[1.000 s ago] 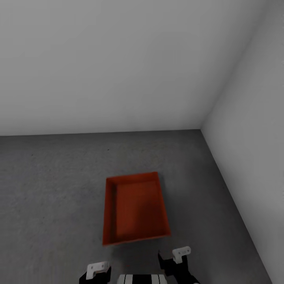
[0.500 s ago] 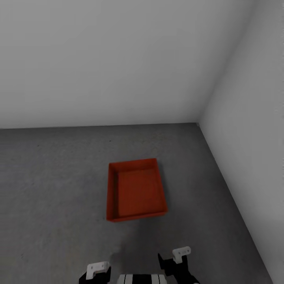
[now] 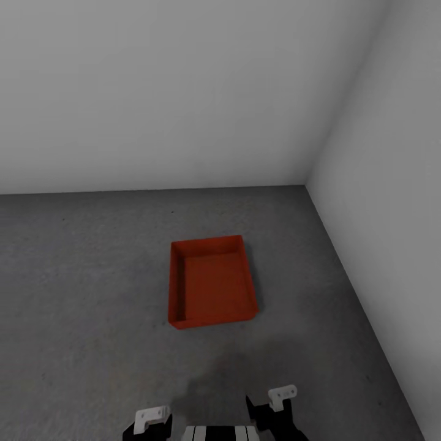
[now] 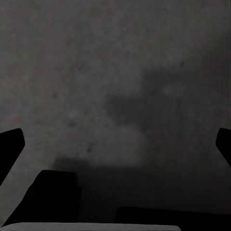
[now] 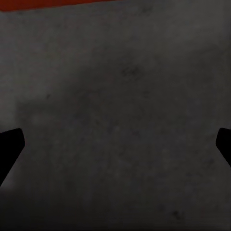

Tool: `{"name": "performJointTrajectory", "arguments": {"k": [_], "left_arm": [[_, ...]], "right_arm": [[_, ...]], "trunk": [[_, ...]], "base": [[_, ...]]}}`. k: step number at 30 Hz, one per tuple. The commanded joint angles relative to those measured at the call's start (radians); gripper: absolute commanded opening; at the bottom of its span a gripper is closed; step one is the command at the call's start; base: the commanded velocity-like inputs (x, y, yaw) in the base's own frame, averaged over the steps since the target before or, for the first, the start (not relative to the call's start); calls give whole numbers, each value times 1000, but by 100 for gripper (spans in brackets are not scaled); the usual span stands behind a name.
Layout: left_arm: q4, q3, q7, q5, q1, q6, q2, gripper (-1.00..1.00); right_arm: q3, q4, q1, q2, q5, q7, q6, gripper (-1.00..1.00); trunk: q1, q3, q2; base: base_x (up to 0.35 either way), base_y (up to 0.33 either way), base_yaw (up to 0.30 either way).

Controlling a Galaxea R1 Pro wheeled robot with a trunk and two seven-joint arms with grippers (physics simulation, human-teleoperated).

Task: Move the two storage containers from the living room to the garage. In the garage, place one container on the floor and stack the other container on top of it (either order is fine).

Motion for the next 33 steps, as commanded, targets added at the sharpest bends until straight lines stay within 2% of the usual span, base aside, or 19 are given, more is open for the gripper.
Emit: {"name": "performJointTrajectory", "arguments": {"k": [1, 7, 27, 30, 33], "left_arm": [[0, 0, -2, 7, 0, -1, 0, 100], [0, 0, -6, 10, 0, 0, 0, 100], [9, 0, 3, 7, 0, 1, -1, 100], [42, 2, 3, 7, 0, -1, 6, 100], [69, 21, 2, 9, 0, -6, 31, 100]], "right_arm": [[-1, 7, 0, 0, 0, 2, -3, 100], [-2, 19, 0, 0, 2, 2, -4, 100], [-3, 21, 0, 0, 3, 2, -5, 100], [-2, 21, 0, 0, 3, 2, -5, 100], [-2, 21, 0, 0, 3, 3, -5, 100]], "trunk": [[0, 0, 0], [0, 0, 0], [-77, 62, 140], [-88, 72, 161], [-100, 81, 182]], "base": [[-8, 0, 0], [-2, 0, 0], [0, 0, 0], [0, 0, 0], [0, 0, 0]]}}
